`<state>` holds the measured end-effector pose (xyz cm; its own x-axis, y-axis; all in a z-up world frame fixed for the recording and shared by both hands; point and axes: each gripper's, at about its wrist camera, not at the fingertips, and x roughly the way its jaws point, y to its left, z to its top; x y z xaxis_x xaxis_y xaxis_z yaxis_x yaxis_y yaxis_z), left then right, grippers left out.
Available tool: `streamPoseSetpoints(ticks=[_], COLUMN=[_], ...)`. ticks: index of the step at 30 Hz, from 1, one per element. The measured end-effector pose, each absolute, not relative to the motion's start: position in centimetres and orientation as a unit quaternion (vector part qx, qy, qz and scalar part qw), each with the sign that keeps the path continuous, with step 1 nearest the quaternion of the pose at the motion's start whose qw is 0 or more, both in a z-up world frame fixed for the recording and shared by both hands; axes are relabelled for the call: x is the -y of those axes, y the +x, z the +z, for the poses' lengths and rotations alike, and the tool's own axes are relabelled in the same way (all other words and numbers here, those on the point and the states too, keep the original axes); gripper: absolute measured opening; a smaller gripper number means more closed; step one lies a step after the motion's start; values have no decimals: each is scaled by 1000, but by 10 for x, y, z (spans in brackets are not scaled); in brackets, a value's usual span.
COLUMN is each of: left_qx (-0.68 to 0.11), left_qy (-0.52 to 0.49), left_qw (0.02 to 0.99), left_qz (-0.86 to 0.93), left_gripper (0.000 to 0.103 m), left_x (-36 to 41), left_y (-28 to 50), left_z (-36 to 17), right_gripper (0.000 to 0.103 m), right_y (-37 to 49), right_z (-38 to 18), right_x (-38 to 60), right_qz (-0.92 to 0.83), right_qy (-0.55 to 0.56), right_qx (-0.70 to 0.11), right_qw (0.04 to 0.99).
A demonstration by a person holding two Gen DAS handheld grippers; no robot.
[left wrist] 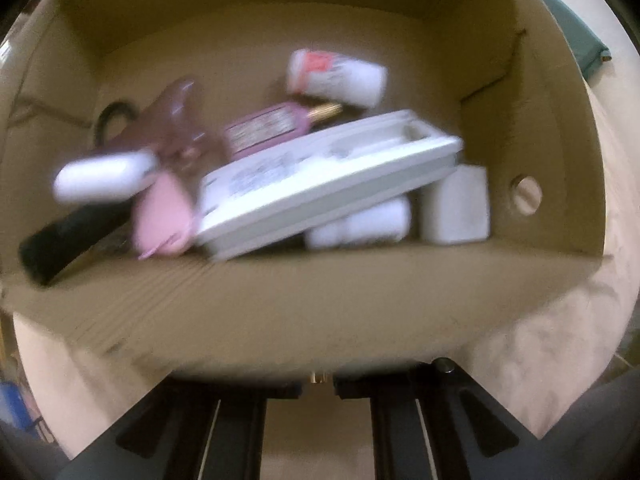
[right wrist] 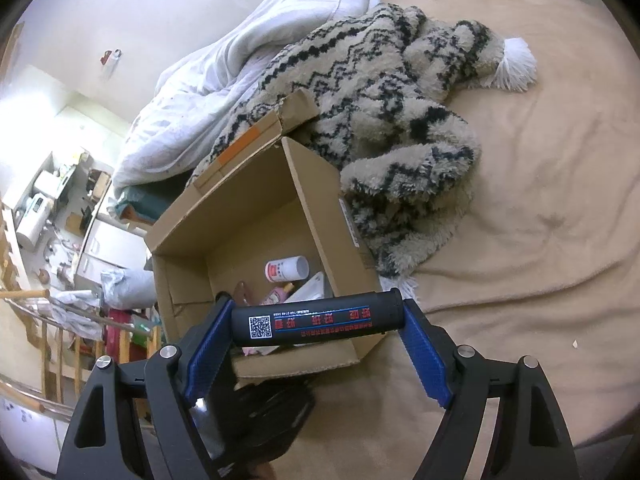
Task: Organize rigid objects
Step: 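Lift the black power bank with the right tool toward the box, then grasp the small gold battery with left tool while right tool holds power bank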
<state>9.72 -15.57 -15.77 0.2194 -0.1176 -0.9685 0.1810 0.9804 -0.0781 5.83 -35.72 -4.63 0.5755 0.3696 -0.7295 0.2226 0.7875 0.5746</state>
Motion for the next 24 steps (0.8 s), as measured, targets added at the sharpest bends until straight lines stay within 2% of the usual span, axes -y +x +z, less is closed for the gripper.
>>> streamPoseSetpoints(ticks=[7, 12, 20, 24], left_qx=[-636, -638, -541, -499], left_qy=[-24, -39, -11, -14], left_qw=[768, 766, 838, 865], left_qz=[-72, -62, -65, -51], left_gripper=[9, 9, 9, 9], left_x=[76, 50, 33, 43], left_y=[80, 61, 42, 78], left_z=[-158, -137, -48, -15], right_gripper=[87, 87, 87, 87], right_y=[58, 58, 60, 67], right_z=[-47, -47, -41, -41], right_x=[353, 345, 325, 312], right_qz=[39, 44, 57, 69], right_qy=[309, 291, 236, 205], right_qx=[-465, -470, -474, -482], right_qw=[829, 832, 846, 849])
